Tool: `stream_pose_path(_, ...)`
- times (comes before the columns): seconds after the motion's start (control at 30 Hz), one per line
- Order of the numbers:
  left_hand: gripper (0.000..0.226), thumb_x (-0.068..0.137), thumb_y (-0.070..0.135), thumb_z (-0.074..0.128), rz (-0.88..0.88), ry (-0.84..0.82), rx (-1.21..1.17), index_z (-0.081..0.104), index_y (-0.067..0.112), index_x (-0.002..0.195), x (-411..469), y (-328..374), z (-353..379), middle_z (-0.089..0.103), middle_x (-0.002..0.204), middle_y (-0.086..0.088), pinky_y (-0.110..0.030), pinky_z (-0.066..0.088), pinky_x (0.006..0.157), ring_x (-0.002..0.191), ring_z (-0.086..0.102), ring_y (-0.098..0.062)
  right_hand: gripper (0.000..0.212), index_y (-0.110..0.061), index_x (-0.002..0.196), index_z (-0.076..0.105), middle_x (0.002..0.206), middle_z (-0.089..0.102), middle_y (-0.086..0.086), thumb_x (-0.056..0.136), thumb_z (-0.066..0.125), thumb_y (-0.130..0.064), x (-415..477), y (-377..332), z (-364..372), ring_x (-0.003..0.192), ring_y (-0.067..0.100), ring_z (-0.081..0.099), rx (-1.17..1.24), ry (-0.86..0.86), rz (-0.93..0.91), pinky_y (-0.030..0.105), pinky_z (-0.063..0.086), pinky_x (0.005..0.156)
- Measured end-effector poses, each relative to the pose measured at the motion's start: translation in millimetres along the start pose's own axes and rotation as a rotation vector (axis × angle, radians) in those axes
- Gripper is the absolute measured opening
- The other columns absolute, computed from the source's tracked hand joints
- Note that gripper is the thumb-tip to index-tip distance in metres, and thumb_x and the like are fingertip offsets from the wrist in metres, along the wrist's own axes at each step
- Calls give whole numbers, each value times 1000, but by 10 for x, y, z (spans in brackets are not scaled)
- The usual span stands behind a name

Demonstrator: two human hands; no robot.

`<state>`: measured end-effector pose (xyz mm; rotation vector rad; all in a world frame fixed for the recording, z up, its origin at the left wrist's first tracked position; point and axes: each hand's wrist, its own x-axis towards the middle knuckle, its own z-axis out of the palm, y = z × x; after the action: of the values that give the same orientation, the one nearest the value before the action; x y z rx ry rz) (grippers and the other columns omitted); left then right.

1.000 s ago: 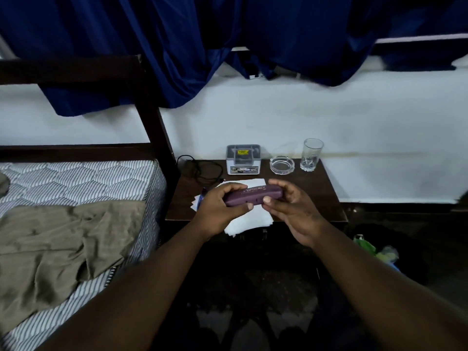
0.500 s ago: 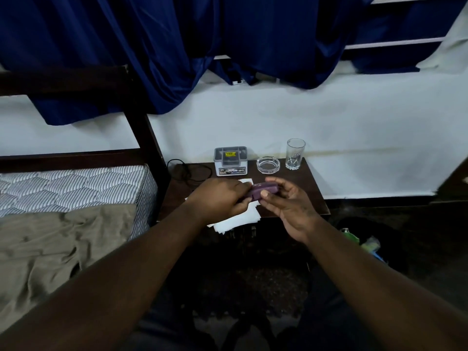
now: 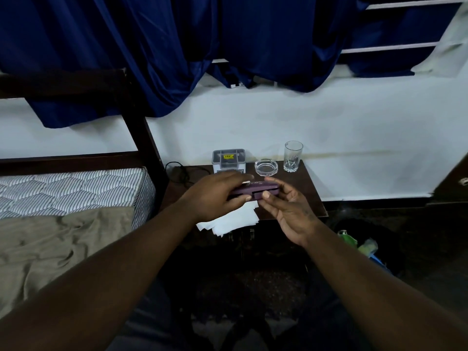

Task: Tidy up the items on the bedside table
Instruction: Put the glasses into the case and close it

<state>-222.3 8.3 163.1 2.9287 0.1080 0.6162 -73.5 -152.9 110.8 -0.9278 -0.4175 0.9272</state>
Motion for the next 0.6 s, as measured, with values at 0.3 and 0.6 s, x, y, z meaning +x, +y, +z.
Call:
stream_pose_path(0.3,40,89,-8,69,-543,134,-954,70,7,126,-306,-46,0,74,124,-4,-28,51,96,115,68,-12,63,0,137,54,125,65,16,77,72,1,61,-48,-69,114,23,66,-23,-51,-4,32,57,96)
stream_pose_path(0.6,25,100,2,58,-679,326,-1153,68,-5,121,-250,14,-36,77,92,-5,-13,52,49,69,72,-7,53,5,133,54,115,67,16,82,68,3,70,-58,28,112,26,66,-13,-111,-2,30,56,96)
